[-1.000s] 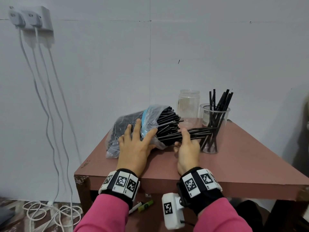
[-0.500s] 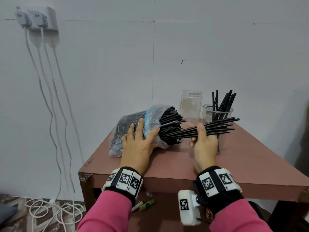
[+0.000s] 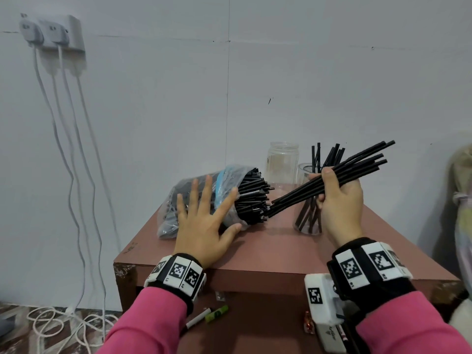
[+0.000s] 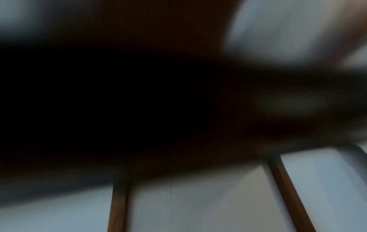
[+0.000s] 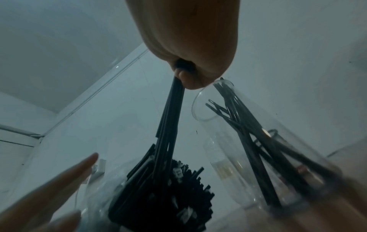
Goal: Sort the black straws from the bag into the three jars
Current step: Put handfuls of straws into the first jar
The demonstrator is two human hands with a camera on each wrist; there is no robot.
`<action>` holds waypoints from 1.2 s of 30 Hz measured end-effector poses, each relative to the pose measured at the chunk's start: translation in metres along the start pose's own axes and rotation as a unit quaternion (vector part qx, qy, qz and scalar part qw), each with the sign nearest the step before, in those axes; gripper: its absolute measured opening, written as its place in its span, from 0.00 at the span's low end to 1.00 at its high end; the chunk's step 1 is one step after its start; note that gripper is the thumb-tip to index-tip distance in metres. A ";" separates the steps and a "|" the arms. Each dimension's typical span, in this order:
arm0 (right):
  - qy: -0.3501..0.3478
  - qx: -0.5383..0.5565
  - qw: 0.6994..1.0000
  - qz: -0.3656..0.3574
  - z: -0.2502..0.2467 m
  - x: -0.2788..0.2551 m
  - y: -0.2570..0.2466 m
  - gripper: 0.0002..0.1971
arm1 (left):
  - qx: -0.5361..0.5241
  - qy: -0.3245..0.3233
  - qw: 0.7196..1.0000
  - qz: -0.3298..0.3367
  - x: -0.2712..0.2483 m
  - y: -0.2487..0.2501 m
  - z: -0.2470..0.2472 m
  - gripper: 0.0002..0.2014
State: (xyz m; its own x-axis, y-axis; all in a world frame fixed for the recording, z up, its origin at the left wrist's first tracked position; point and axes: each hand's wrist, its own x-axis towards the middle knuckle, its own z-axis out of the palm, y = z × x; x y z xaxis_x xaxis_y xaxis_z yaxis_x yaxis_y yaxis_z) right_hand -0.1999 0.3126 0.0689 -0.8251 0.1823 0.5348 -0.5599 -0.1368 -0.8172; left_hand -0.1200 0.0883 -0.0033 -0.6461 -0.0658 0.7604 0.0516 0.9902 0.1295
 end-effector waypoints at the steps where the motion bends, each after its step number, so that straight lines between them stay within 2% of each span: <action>1: -0.002 -0.006 1.000 -0.004 -0.002 0.003 -0.005 0.11 | -0.037 0.033 0.999 0.009 -0.001 0.005 -0.003 0.33; 3: -0.005 -0.012 1.000 -0.015 -0.003 0.009 -0.017 0.10 | -0.179 0.094 0.979 0.001 0.001 0.023 -0.012 0.29; 4: -0.009 -0.006 1.000 -0.017 -0.003 0.011 -0.026 0.10 | -0.278 0.113 0.953 -0.031 0.003 0.037 -0.018 0.26; 5: -0.018 0.004 1.000 -0.014 -0.001 0.012 -0.034 0.10 | -0.380 0.123 0.913 -0.083 0.005 0.053 -0.023 0.23; 6: -0.032 0.019 0.999 -0.006 0.001 0.013 -0.042 0.10 | -0.470 0.127 0.860 -0.151 0.008 0.069 -0.028 0.20; 7: -0.048 0.036 0.998 0.006 0.004 0.011 -0.050 0.10 | -0.549 0.128 0.795 -0.227 0.012 0.082 -0.030 0.17; 8: -0.067 0.051 0.996 0.020 0.008 0.008 -0.057 0.09 | -0.620 0.122 0.715 -0.301 0.016 0.092 -0.030 0.15; 9: -0.085 0.057 0.994 0.032 0.011 0.003 -0.062 0.09 | -0.687 0.112 0.620 -0.363 0.022 0.099 -0.030 0.17; 10: -0.101 0.053 0.993 0.040 0.014 -0.002 -0.065 0.10 | -0.741 0.106 0.522 -0.409 0.027 0.103 -0.030 0.20; 11: -0.113 0.041 0.992 0.044 0.016 -0.006 -0.066 0.12 | -0.773 0.101 0.445 -0.441 0.032 0.104 -0.030 0.22; 12: -0.123 0.023 0.991 0.046 0.018 -0.011 -0.065 0.14 | -0.787 0.094 0.398 -0.461 0.034 0.105 -0.030 0.23; 13: -0.134 0.003 0.990 0.047 0.019 -0.015 -0.063 0.14 | -0.793 0.085 0.373 -0.475 0.036 0.106 -0.032 0.23; 15: -0.161 -0.027 0.985 0.048 0.023 -0.023 -0.058 0.13 | -0.799 0.075 0.351 -0.482 0.039 0.111 -0.034 0.22; 17: -0.175 -0.030 0.983 0.047 0.028 -0.031 -0.052 0.09 | -0.798 0.048 0.357 -0.483 0.042 0.118 -0.038 0.21; 20: -0.180 -0.050 0.981 0.045 0.029 -0.034 -0.047 0.07 | -0.774 0.013 0.398 -0.493 0.041 0.123 -0.040 0.17; 24: -0.215 -0.022 0.971 0.101 0.026 -0.024 -0.051 0.10 | -0.742 0.012 0.467 -0.481 0.036 0.116 -0.032 0.14; 26: -0.183 -0.038 0.980 0.073 0.022 -0.008 -0.059 0.07 | -0.733 0.000 0.502 -0.459 0.035 0.108 -0.030 0.13; 27: -0.155 -0.048 0.986 0.047 0.019 0.003 -0.065 0.06 | -0.721 -0.010 0.531 -0.445 0.035 0.102 -0.031 0.11; 28: -0.127 -0.051 0.990 0.026 0.014 0.017 -0.073 0.06 | -0.702 -0.019 0.572 -0.425 0.034 0.095 -0.032 0.08; 29: -0.098 -0.057 0.994 0.004 0.009 0.031 -0.081 0.07 | -0.671 -0.020 0.627 -0.396 0.033 0.088 -0.033 0.04; 31: -0.046 -0.044 0.998 -0.029 0.000 0.056 -0.095 0.06 | -0.567 0.009 0.765 -0.305 0.028 0.066 -0.031 0.06; 33: -0.010 -0.032 0.999 -0.041 -0.006 0.074 -0.101 0.01 | -0.405 0.031 0.893 -0.192 0.024 0.043 -0.028 0.07; 34: -0.001 -0.037 0.998 -0.044 -0.006 0.080 -0.101 0.04 | -0.322 0.029 0.935 -0.147 0.022 0.032 -0.025 0.06; 35: 0.001 -0.049 0.998 -0.045 -0.005 0.086 -0.098 0.05 | -0.258 0.021 0.959 -0.118 0.018 0.023 -0.021 0.09; 36: -0.002 -0.060 0.997 -0.044 -0.004 0.090 -0.093 0.06 | -0.224 0.015 0.969 -0.106 0.015 0.016 -0.017 0.13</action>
State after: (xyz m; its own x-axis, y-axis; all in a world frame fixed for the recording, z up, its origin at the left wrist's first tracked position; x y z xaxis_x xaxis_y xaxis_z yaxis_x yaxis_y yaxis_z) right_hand -0.2220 0.3452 0.1920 -0.7738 0.1839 0.6061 -0.6170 -0.0024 -0.7870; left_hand -0.1164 0.1007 0.0210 -0.6557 -0.2731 0.7039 0.2487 0.8021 0.5429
